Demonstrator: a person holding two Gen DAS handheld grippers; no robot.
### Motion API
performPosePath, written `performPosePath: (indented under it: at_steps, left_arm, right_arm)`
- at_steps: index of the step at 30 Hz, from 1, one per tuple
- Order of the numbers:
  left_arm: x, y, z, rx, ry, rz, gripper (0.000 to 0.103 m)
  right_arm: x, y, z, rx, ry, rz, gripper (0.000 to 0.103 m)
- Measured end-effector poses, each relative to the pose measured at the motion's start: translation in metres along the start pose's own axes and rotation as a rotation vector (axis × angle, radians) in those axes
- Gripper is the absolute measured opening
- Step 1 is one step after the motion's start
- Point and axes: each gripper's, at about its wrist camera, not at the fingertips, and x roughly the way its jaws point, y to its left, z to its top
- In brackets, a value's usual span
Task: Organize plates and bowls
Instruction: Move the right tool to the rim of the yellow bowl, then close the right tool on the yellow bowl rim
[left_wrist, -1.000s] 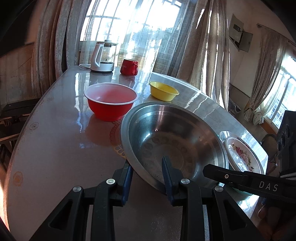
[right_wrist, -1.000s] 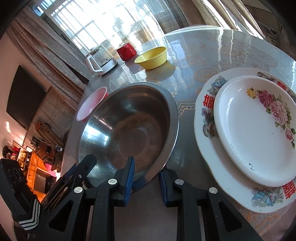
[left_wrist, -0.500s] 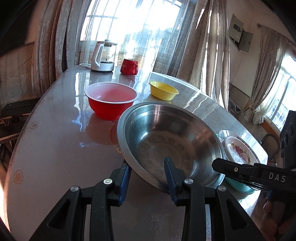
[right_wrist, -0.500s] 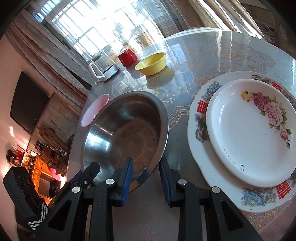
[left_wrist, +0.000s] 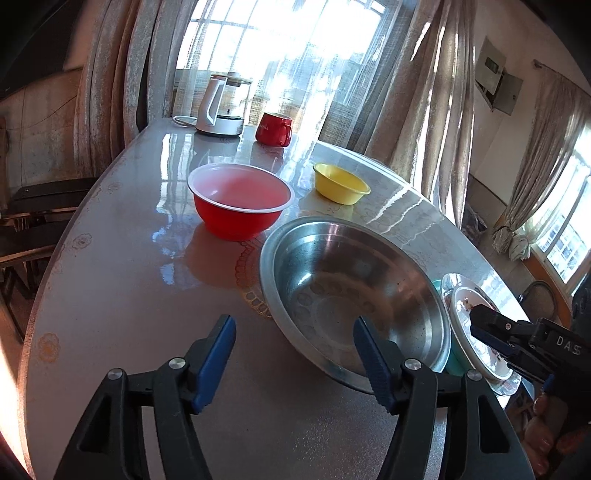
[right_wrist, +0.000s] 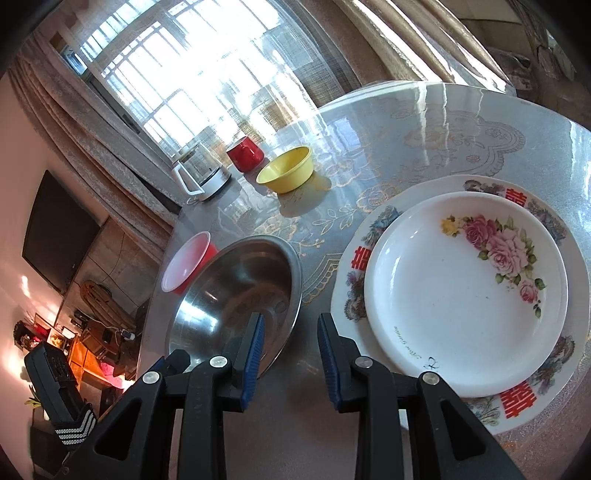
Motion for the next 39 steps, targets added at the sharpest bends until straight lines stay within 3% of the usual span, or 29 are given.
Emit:
performPosePath:
  at_steps: [2, 6, 9, 18, 26, 31, 39]
  left_arm:
    - [-0.003, 0.002, 0.004, -0.007, -0.013, 0.012, 0.070]
    - [-0.006, 0.002, 0.016, -0.013, -0.032, 0.040, 0.085]
    - [-0.002, 0.000, 0.026, -0.005, -0.025, 0.061, 0.091]
    - [0.017, -0.004, 0.073, -0.008, 0.017, 0.104, 0.091]
    - [0.045, -0.004, 0.112, -0.031, 0.085, 0.112, 0.093]
    - [0.063, -0.010, 0.133, -0.045, 0.112, 0.116, 0.093]
    - [0.089, -0.017, 0.163, -0.052, 0.160, 0.125, 0.093]
  right_arm:
    - [-0.001, -0.003, 0.003, 0.004, -0.004, 0.002, 0.030]
    - [0.004, -0.005, 0.010, 0.003, 0.008, -0.007, 0.033]
    - [0.009, -0.005, 0.018, -0.007, 0.027, -0.009, 0.034]
    - [0.027, 0.000, 0.080, -0.051, 0.046, -0.056, 0.039]
    - [0.083, -0.001, 0.147, -0.058, 0.062, -0.092, 0.039]
    - [0.135, -0.011, 0.182, 0.037, 0.133, -0.047, 0.039]
    - [0.207, -0.010, 0.211, 0.077, 0.190, -0.051, 0.039]
